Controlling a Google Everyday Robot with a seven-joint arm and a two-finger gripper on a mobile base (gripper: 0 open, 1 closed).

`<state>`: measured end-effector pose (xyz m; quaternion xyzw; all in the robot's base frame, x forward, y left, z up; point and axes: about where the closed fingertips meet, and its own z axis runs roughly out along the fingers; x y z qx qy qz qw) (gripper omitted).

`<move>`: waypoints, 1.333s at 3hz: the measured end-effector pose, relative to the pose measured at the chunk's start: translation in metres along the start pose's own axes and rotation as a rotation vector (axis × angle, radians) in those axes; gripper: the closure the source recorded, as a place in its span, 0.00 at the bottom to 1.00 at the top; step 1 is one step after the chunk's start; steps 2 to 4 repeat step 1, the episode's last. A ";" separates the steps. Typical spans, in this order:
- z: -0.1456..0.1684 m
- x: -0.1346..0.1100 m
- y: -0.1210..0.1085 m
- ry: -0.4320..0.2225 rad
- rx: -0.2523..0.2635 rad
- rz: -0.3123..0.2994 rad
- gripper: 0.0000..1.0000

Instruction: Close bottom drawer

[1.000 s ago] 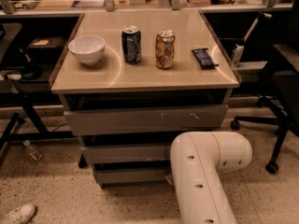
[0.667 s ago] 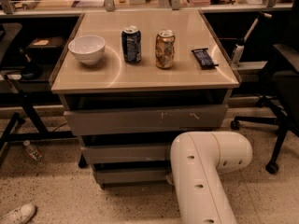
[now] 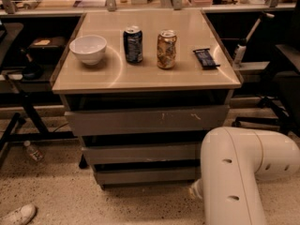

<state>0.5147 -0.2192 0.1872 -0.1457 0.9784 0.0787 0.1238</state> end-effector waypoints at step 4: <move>-0.008 0.035 0.012 0.056 -0.017 -0.006 0.81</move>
Offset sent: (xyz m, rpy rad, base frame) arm 0.0000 0.0000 0.0000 0.0000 0.0000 0.0000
